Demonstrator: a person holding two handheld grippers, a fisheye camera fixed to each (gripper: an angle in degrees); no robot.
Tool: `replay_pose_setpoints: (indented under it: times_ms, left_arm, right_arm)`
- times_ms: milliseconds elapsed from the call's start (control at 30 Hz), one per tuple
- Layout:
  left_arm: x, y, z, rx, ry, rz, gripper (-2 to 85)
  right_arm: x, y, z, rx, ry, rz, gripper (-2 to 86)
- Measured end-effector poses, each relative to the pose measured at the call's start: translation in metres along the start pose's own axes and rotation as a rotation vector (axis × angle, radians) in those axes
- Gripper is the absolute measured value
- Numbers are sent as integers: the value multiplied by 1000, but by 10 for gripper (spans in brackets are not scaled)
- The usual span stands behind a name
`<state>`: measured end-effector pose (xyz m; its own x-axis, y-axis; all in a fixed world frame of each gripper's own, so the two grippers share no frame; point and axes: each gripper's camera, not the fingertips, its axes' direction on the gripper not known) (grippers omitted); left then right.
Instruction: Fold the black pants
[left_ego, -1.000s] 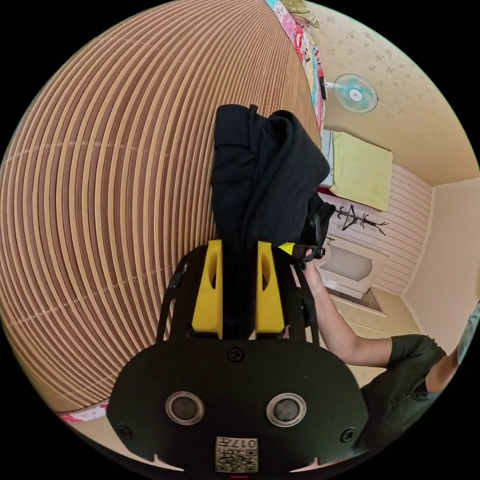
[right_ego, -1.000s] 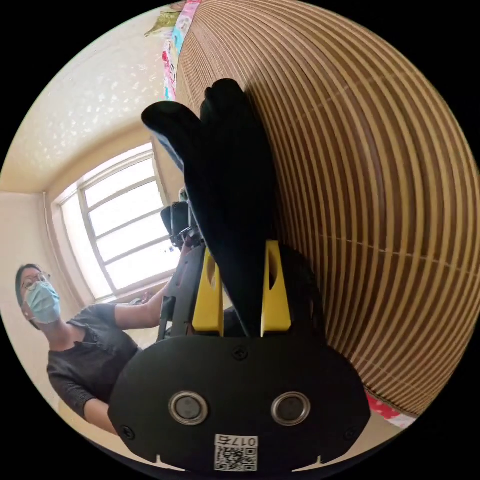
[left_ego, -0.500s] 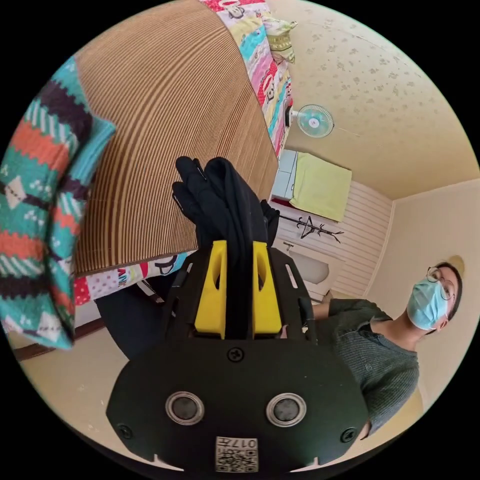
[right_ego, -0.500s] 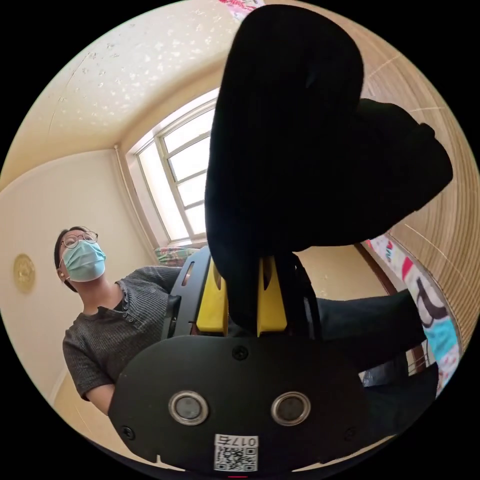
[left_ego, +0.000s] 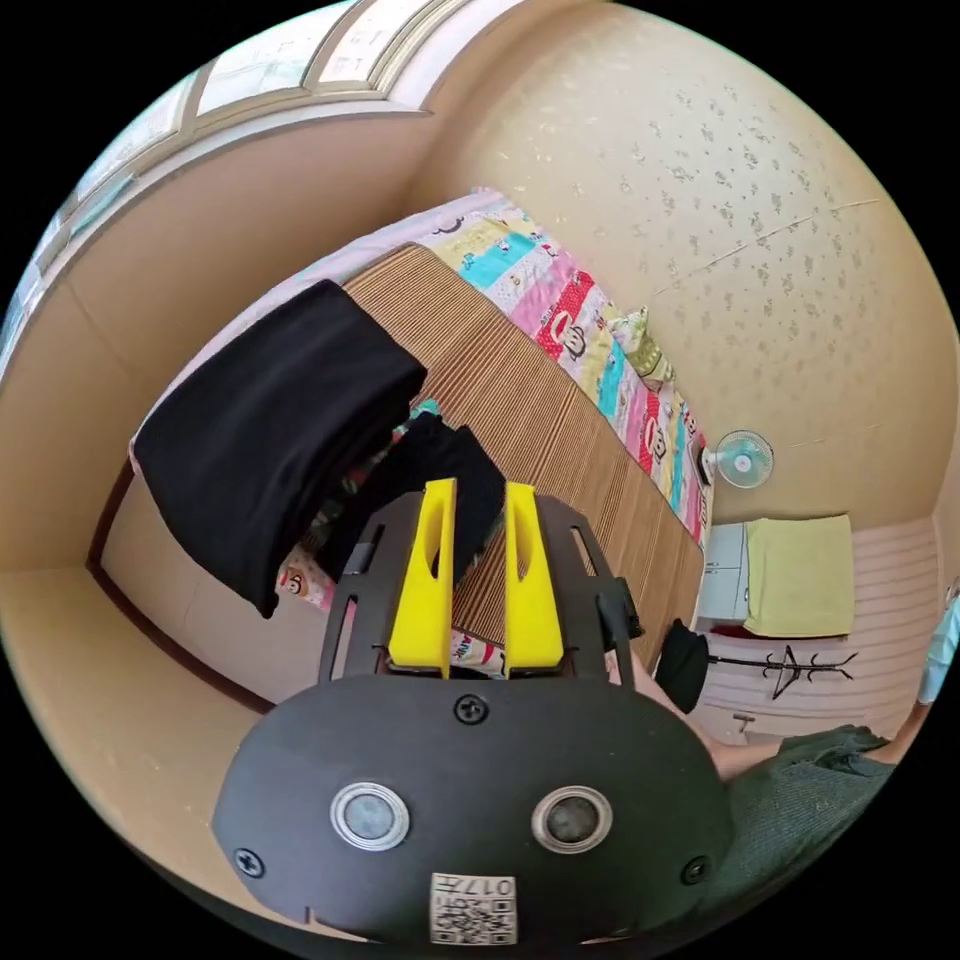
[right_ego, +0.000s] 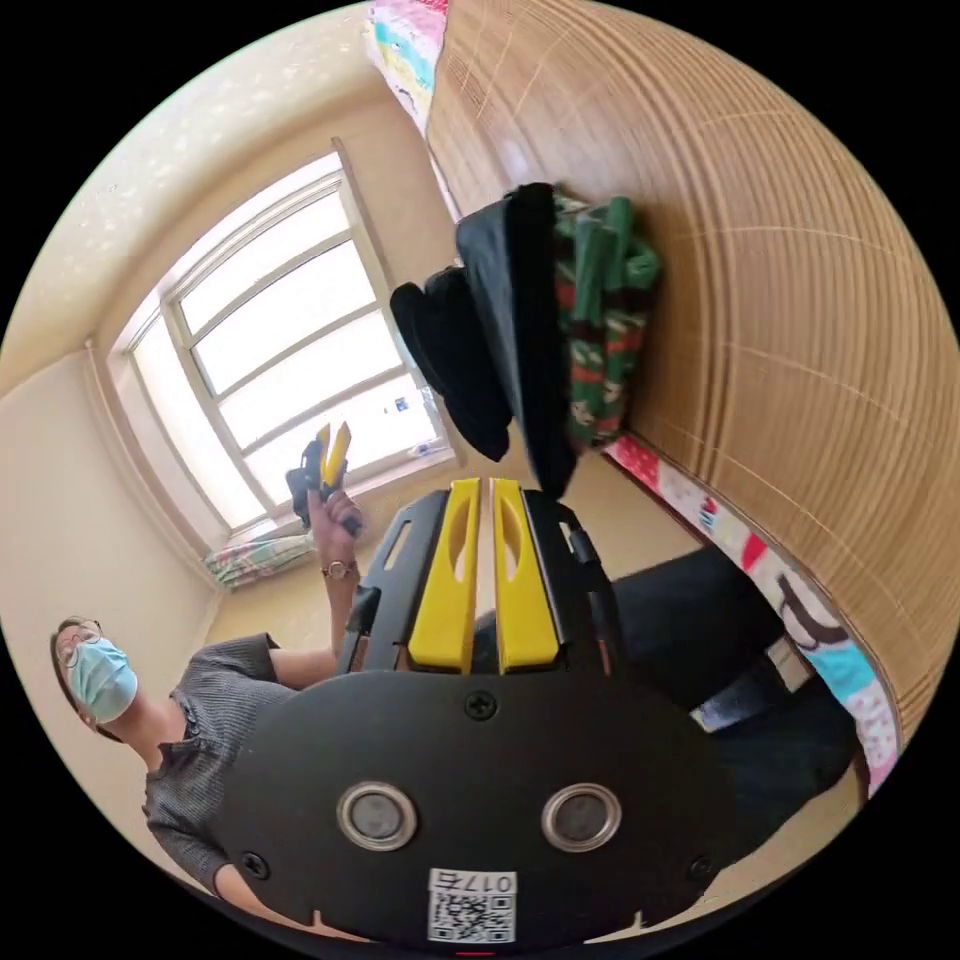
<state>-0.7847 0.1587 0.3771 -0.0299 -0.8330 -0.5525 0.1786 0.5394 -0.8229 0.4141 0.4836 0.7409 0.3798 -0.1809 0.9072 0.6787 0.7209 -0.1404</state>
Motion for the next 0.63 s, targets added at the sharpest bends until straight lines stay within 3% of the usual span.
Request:
replay_pose_setpoints:
  times_ms: [167,433,567,633]
  left_arm:
    - [20,76,81,-146,280,-7,14]
    - [232,230,243,-593,533,405,-10]
    - [295,287,279,-646,564,504,-10]
    - [315,303,286,-584,466,560,-10]
  right_arm:
    - [49,103,-119,178,82,207,8]
    - [66,264,-248,606,31,397,4]
    - [95,325,-275,874,-293,344,4]
    - [114,355,-280,1016,-468,316,5]
